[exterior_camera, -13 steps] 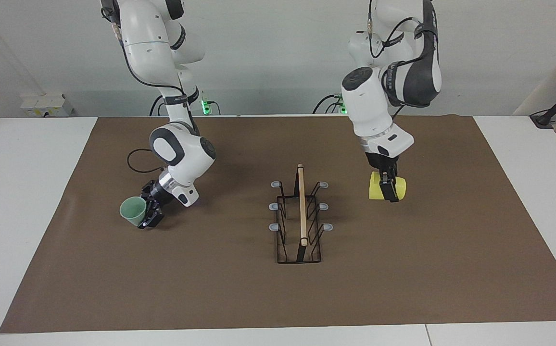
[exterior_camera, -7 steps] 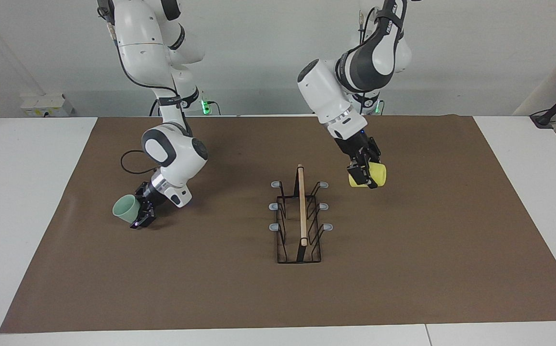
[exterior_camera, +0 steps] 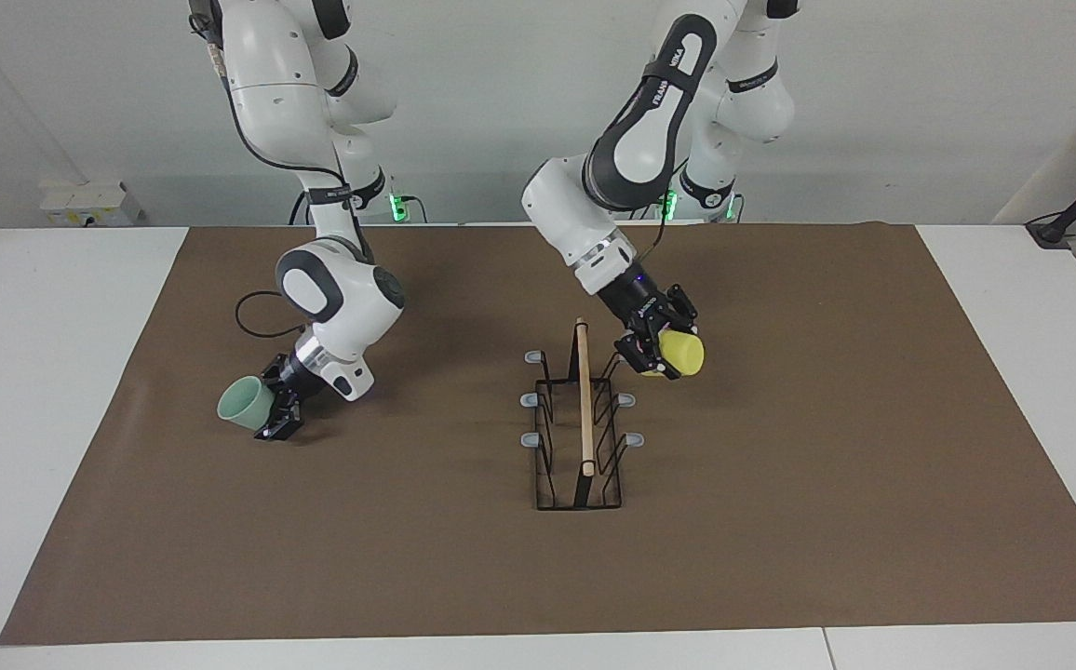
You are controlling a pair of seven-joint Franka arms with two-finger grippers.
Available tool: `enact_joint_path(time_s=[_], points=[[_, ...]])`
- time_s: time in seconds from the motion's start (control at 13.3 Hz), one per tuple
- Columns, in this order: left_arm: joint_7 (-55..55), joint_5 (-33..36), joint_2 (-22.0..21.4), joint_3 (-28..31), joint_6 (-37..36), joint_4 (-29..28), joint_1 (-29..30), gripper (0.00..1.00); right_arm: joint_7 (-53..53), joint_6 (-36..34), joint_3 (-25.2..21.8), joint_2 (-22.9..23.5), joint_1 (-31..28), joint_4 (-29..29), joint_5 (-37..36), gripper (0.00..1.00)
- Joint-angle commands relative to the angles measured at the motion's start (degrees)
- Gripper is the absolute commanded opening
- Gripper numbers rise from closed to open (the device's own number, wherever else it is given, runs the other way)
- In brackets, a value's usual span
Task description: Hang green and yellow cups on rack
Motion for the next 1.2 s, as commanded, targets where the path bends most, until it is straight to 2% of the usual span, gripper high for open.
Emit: enact_joint_path(time_s=[0.0,0.15,0.23,0.3,0.38,0.6,0.75,0.98,1.13], points=[[-1.1,1.39,0.54,0.79,-2.22,1.38,-2.33,0.0,0.32,-1.88,0.39,-1.78,0.43,0.26,-0.81,0.0],[-1.79,1.22,0.45,0.62,-3.19,1.3,-4.17,0.0,-0.38,-2.24,0.66,-4.15,0.43,0.26,1.02,0.0],[-2.23,0.78,0.37,0.62,-3.45,1.3,-5.05,0.04,-1.52,-1.98,0.74,-5.38,0.25,0.26,3.47,0.0],[-2.24,0.78,0.36,0.62,-3.72,1.3,-5.15,0.66,-2.92,-1.54,0.75,-6.43,0.34,0.34,6.89,0.0],[-2.15,0.69,0.28,0.62,-3.89,1.3,-5.15,1.0,-4.06,-1.54,0.75,-7.4,0.34,0.61,9.88,0.0],[-1.63,0.51,0.28,0.62,-4.07,1.47,-5.15,1.0,-4.25,-1.18,1.18,-9.61,0.34,1.74,17.53,0.0],[0.21,0.34,-2.26,0.53,-4.34,2.35,-4.18,1.0,-3.82,-1.18,2.06,-9.96,0.34,2.36,22.37,0.0],[12.4,-3.34,-5.43,0.62,-3.19,3.22,-0.67,1.0,-3.72,0.04,2.41,-11.72,0.43,3.33,34.04,0.0],[18.21,-5.45,-7.53,0.79,-1.36,3.23,2.83,1.0,-3.55,0.4,4.78,-11.81,0.69,5.17,41.7,0.0]])
